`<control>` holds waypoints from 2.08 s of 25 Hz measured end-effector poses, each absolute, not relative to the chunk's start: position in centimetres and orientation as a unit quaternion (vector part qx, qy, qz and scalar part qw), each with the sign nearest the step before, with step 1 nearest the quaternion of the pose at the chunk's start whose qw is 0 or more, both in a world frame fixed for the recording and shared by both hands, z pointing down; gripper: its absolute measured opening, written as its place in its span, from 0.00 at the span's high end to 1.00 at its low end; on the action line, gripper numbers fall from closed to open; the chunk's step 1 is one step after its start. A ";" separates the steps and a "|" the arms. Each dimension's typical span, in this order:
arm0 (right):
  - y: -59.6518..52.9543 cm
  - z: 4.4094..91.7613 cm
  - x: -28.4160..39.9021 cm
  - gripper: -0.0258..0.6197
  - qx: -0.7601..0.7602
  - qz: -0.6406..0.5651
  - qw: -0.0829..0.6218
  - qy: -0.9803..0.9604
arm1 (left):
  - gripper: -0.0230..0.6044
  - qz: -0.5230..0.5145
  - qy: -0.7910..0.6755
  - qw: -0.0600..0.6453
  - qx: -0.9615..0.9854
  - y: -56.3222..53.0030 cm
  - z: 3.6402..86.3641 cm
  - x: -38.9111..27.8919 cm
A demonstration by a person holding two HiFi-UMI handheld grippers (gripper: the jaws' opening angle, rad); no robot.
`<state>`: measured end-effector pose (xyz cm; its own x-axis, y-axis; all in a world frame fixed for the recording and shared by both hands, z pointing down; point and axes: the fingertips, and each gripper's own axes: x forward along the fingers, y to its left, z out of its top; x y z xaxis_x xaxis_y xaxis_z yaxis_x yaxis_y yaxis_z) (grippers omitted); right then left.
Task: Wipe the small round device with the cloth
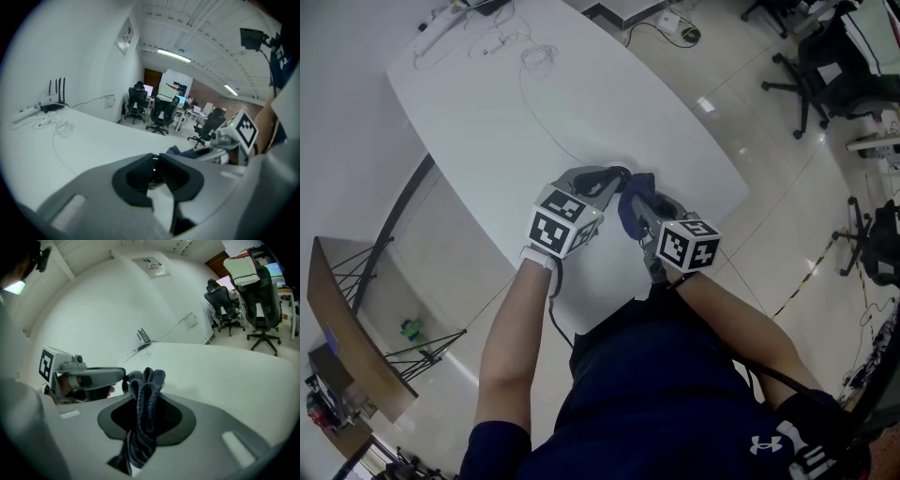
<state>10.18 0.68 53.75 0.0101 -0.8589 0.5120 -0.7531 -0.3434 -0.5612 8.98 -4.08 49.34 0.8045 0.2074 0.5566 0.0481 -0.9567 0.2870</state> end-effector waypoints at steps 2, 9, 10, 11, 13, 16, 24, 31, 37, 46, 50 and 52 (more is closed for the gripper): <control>1.1 56.2 9.7 0.81 -0.692 -0.447 0.044 0.565 | 0.89 0.309 0.063 0.131 0.940 -4.1 49.4 8.8; 2.0 60.8 8.5 0.81 -0.635 -0.527 -0.051 0.563 | 0.89 0.320 0.047 0.123 0.938 -3.8 49.6 9.3; 2.3 61.1 8.3 0.81 -0.628 -0.541 -0.054 0.557 | 0.89 0.322 0.045 0.122 0.938 -3.8 49.6 9.2; 2.6 61.2 8.2 0.81 -0.621 -0.553 -0.055 0.553 | 0.89 0.323 0.043 0.121 0.937 -3.8 49.7 9.2; 3.2 61.1 8.1 0.81 -0.610 -0.569 -0.050 0.549 | 0.89 0.321 0.040 0.117 0.939 -3.6 49.5 9.4; 3.3 58.7 8.8 0.81 -0.601 -0.566 -0.011 0.565 | 0.84 0.271 0.007 0.130 0.954 -4.5 47.2 9.2; 2.0 51.8 9.1 0.81 -0.572 -0.516 0.056 0.635 | 0.84 0.229 -0.041 0.171 0.957 -4.8 45.5 7.6; -0.7 46.5 9.1 0.81 -0.573 -0.425 0.086 0.696 | 0.87 0.295 -0.017 0.169 0.940 -5.1 49.4 8.9; -0.8 54.0 7.0 0.81 -0.527 -0.535 0.080 0.656 | 0.88 0.296 -0.028 0.174 0.939 -5.1 49.5 8.7; 0.8 60.6 6.5 0.81 -0.522 -0.646 0.075 0.552 | 0.87 0.295 -0.031 0.176 0.939 -5.0 49.6 8.9; 2.0 62.1 6.6 0.81 -0.516 -0.686 0.063 0.508 | 0.88 0.304 -0.040 0.171 0.936 -5.1 49.6 8.6; 2.6 61.5 6.4 0.81 -0.508 -0.687 0.049 0.517 | 0.87 0.288 -0.062 0.172 0.940 -5.5 47.9 8.0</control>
